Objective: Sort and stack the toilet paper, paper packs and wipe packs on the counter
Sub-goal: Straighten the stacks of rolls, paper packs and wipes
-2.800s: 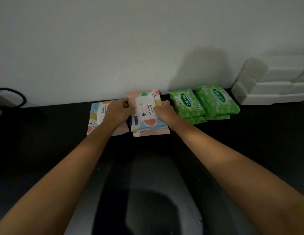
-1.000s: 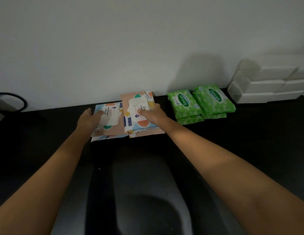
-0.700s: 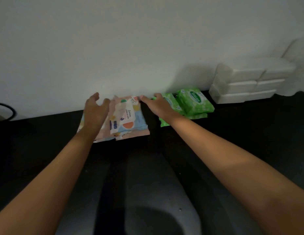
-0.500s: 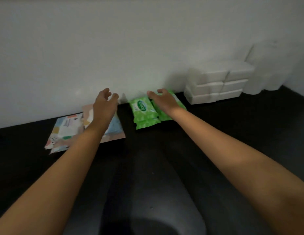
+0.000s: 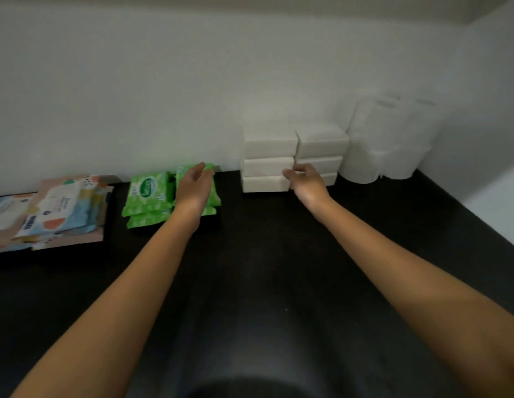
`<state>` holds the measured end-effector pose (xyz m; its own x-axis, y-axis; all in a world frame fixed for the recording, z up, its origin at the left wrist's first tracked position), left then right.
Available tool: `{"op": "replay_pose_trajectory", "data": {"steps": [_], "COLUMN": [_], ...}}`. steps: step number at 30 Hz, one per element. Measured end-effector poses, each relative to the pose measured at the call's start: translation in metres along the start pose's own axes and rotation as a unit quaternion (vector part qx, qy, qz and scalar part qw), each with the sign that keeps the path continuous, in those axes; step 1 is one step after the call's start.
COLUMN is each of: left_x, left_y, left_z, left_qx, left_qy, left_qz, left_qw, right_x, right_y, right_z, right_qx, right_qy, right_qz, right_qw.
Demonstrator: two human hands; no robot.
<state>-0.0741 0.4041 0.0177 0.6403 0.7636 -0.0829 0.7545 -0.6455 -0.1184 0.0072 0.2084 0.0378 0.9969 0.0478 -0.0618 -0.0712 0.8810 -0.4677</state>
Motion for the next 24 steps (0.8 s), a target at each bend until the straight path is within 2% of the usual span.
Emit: {"op": "replay_pose_trajectory", "data": {"steps": [10,19,24], "left_x": [-0.006,-0.005,-0.026], "left_y": [0.064,0.093,0.146], "left_z": [0.020,0.040,0.039], "left_qx": [-0.047,-0.068,-0.050], "left_qy": [-0.069,-0.086,-0.092], "left_qz": [0.036,-0.038,-0.011], "left_qw": [0.996,0.993,0.994], "right_x": [0.046,0.094,0.137], "right_y": [-0.077,-0.083,-0.111], "right_z": [-0.085,-0.128,-0.142], "right_qx": [0.040,0.076,0.100], "right_qy": [0.083,0.137,0.148], "right_qz": [-0.049,-0.035,-0.048], "right_qw": [0.995,0.987,0.983]}}
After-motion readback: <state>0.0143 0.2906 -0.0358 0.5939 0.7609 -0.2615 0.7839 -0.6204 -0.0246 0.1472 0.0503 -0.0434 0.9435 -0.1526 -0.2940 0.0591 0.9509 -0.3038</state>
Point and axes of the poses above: each hand's wrist, its own x-axis towards the middle knuckle, its own y-axis out of the palm, z = x × y, the point moved 4 cm from there along x, towards the middle knuckle, and after that the axes turned 8 degrees about -z, right-handed, at the moved point
